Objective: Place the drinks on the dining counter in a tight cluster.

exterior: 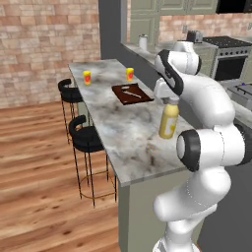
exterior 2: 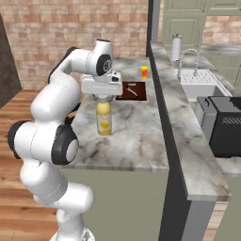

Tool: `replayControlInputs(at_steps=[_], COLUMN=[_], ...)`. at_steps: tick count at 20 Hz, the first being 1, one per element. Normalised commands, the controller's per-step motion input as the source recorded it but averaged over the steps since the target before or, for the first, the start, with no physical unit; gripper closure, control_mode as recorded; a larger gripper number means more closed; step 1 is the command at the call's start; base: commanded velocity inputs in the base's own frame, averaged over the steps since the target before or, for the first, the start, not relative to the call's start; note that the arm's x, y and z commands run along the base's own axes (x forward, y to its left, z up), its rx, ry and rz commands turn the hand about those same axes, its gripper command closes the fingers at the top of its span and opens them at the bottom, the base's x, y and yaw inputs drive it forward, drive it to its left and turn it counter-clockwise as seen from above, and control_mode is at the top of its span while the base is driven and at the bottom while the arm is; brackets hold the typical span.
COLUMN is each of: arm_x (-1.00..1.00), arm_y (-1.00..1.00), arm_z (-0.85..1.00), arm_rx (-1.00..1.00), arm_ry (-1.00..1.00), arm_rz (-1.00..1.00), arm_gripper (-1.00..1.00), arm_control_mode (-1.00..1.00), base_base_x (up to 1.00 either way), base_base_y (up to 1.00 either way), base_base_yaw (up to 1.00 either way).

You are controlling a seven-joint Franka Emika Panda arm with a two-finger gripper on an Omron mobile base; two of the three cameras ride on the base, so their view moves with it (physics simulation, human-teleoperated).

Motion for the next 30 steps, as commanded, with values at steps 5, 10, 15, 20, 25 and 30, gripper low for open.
replayControlInputs(at_steps=[5,10,15,20,25,30], arm_x=[0.49,0.38,0.36,0.46,0.47,0.26], arm_y=[-0.04,-0.02,0.0,0.0,0.0,0.0], arm_z=[-0.34,-0.21,-0.13,-0.04,0.0,-0.04], arm_rx=[0.0,0.0,0.0,0.0,0.0,0.0], arm_ry=[0.01,0.0,0.0,0.0,0.0,0.0], arm_rz=[0.0,0.0,-0.04,-0.05,-0.01,0.0], arm_gripper=[1.0,1.0,1.0,1.0,1.0,1.0], arm_control_mode=[-1.0,-1.0,-1.0,-1.0,-1.0,-1.0], base_base_x=[0.0,0.0,0.0,0.0,0.0,0.0], base_base_y=[0.0,0.0,0.0,0.0,0.0,0.0], base_base_yaw=[0.0,0.0,0.0,0.0,0.0,0.0])
